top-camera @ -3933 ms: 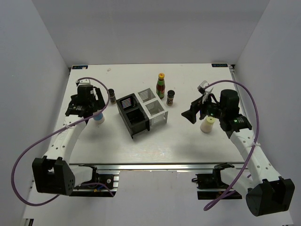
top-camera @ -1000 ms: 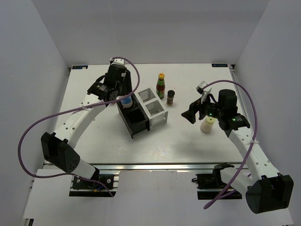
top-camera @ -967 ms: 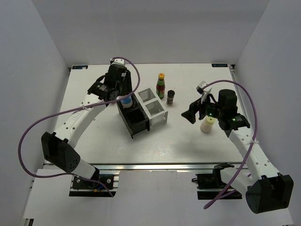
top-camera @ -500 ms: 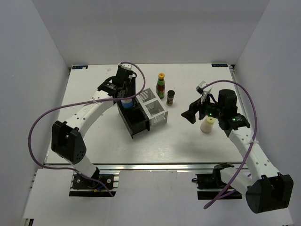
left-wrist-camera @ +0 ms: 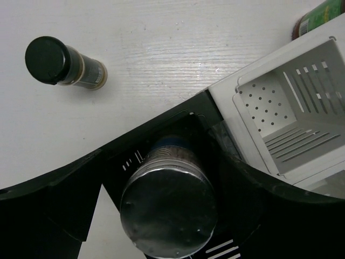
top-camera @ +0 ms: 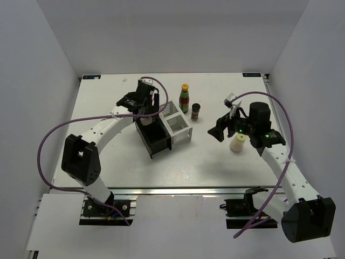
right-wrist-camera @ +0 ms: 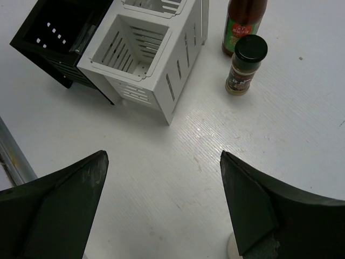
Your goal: Organize the condiment bottles
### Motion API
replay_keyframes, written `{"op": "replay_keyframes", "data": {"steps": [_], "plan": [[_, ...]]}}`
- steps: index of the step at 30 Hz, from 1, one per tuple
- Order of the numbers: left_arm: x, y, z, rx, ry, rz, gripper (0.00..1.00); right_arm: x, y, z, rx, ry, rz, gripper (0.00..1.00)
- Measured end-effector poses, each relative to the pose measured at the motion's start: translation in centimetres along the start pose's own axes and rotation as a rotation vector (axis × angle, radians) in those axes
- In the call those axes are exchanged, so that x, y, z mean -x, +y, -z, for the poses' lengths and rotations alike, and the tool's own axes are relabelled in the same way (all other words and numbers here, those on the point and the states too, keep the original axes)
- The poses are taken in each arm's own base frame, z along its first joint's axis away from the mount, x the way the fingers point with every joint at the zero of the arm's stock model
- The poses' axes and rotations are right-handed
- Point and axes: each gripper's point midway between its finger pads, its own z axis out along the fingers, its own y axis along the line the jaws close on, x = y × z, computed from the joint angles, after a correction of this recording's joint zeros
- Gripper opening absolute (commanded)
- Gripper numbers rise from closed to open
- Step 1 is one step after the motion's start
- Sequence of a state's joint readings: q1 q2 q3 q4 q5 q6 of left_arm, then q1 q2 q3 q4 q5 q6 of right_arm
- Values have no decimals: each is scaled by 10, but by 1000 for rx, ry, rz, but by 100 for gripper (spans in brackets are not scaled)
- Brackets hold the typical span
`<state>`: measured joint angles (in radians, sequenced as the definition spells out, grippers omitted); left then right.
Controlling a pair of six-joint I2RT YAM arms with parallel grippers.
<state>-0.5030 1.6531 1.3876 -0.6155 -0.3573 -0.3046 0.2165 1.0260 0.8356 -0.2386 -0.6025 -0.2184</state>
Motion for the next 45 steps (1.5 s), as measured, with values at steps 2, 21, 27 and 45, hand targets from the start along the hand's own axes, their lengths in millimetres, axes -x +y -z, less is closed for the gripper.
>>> {"op": "replay_keyframes", "data": {"steps": [2, 21, 27, 45], "plan": [[0, 2, 2, 0, -7, 2, 98, -1, 0, -1, 1, 4, 0, 89], [29, 59, 120, -18, -405, 115, 98, -10, -22, -20, -139, 42, 8, 89], [-3, 81, 125, 25, -451, 116, 98, -13, -55, -9, -301, 146, -3, 89], [4, 91, 146, 27, -538, 122, 98, -97, -96, 52, -517, 447, -153, 89]]}}
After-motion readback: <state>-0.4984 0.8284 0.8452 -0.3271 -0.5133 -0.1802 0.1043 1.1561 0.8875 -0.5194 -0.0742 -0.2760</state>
